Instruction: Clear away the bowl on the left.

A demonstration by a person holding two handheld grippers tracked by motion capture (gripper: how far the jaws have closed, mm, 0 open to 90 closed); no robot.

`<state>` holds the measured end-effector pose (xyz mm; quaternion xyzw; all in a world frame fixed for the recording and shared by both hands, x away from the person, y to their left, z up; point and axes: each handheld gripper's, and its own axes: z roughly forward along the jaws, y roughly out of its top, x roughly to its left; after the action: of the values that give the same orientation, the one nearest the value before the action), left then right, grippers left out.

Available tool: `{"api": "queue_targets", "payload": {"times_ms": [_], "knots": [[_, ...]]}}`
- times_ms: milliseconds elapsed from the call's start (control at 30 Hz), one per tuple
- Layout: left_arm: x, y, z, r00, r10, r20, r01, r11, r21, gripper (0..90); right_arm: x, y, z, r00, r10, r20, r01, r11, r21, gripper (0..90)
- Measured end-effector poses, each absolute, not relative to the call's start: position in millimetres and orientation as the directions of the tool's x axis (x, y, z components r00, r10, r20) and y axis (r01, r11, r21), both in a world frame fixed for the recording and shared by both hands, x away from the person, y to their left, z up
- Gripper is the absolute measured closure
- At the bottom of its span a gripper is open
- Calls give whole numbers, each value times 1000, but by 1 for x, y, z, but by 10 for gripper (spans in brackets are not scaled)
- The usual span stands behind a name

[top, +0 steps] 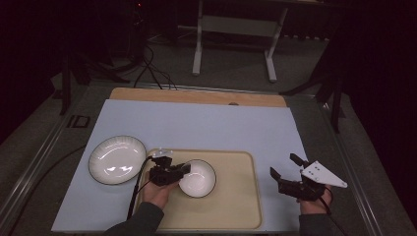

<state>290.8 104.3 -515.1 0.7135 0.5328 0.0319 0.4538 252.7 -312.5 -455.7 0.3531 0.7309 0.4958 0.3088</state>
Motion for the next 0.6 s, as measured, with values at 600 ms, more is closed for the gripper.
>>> {"api": "queue_targets", "payload": {"times_ms": [600], "knots": [[292, 105, -519, 426, 847, -320, 727, -110, 678, 623, 252, -313, -455, -561, 822, -101, 208, 258, 944, 148]]}}
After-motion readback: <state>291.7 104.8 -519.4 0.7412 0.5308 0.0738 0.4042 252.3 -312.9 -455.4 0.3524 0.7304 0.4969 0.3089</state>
